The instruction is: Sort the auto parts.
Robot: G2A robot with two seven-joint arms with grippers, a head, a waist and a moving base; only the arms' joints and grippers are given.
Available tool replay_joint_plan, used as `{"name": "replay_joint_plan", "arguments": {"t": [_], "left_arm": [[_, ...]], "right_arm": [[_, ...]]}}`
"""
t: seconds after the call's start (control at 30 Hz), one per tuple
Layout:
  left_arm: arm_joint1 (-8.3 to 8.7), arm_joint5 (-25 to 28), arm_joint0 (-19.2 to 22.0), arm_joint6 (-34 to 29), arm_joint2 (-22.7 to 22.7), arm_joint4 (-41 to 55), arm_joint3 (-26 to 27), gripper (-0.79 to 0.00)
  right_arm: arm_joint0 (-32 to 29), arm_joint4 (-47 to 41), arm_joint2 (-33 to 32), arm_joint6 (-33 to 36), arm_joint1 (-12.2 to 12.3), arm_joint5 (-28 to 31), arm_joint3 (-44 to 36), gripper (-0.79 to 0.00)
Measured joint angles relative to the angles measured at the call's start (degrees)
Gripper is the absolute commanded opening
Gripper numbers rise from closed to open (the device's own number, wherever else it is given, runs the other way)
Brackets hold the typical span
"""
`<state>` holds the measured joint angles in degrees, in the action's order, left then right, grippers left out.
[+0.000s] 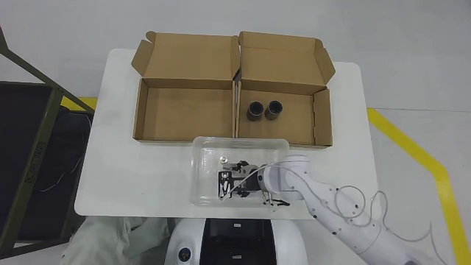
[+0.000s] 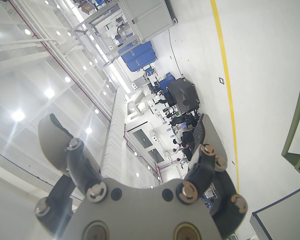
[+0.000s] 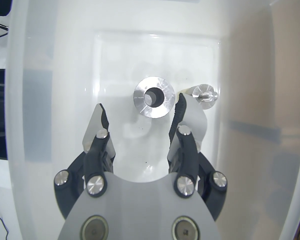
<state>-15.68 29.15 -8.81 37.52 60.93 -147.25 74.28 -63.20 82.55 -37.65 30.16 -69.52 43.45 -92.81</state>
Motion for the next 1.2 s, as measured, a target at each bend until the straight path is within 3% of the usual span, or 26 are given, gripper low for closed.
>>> {"name": "replay_joint_plan", "arguments": {"t": [0.57,0.63,0.67,0.77,0.83,0.87,1.2], "left_arm": [[0.0,0.0,0.0,0.0,0.0,0.0,0.0,0.0],[0.0,0.0,0.0,0.0,0.0,0.0,0.0,0.0],[0.0,0.0,0.0,0.0,0.0,0.0,0.0,0.0],[0.0,0.0,0.0,0.0,0.0,0.0,0.0,0.0],[0.0,0.0,0.0,0.0,0.0,0.0,0.0,0.0],[0.0,0.0,0.0,0.0,0.0,0.0,0.0,0.0],[0.0,0.0,0.0,0.0,0.0,0.0,0.0,0.0]], "right_arm": [[1.68,-0.03,2.64,-1.68,-1.35,-0.43,3.21,-0.277],[1.89,-0.06,2.81,-1.66,-1.48,-0.55,3.57,-0.308],[2.02,-0.08,2.91,-1.61,-1.57,-0.62,3.77,-0.403],[2.23,-0.18,3.04,-1.55,-1.74,-0.81,4.11,-0.536],[2.29,-0.17,3.03,-1.5,-1.78,-0.92,4.22,-0.665],[2.28,-0.12,2.99,-1.47,-1.79,-0.99,4.21,-0.776],[1.03,0.83,2.22,-0.37,-1.29,-0.24,0.9,-0.785]]}}
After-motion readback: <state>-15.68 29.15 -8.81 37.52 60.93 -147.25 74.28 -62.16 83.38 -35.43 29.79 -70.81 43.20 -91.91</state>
